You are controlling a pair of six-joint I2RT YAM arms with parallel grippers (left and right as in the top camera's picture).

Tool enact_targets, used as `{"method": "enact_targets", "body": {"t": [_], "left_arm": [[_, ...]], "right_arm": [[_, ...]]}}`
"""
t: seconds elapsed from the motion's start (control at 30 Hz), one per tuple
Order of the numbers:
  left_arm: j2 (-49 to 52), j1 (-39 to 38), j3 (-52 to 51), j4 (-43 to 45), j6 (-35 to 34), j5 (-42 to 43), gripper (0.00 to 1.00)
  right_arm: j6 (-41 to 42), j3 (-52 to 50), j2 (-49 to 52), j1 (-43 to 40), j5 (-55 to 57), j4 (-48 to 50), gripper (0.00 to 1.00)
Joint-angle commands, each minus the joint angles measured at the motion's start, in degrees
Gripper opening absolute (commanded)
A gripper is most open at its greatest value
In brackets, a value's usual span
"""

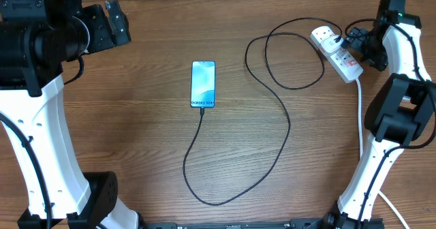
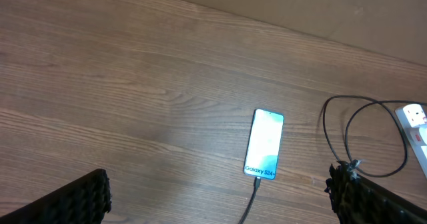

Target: Plug charger to phone and switch on socket

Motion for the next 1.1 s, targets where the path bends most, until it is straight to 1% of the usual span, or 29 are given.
{"method": "enact_targets", "body": {"t": [0.0,0.27,0.67,0.9,1.07], "left_arm": [[-0.59,0.2,-0.31,-0.09,-1.18,-0.79,1.0],[-0.59,0.2,-0.31,-0.09,-1.18,-0.79,1.0],[-0.59,0.2,-0.31,-0.09,-1.18,-0.79,1.0],[-0.59,0.2,-0.31,-0.09,-1.18,-0.79,1.0],[-0.59,0.2,-0.31,-0.09,-1.18,-0.79,1.0]], "right_arm": [[-1.66,-0.26,0.96,-0.09,-1.64,-0.68,1.0],[-1.64,-0.26,1.27,-0.09,-1.64,-0.96,1.0],[-2.08,-0.22,5.11,-0.09,-1.62,-1.49,1.0],[-1.7,3.02,2.27,-0.9,-1.64,-4.35,1.0],[-0.31,4.87,-0.28,-2.08,-1.4,-4.13,1.0]]}}
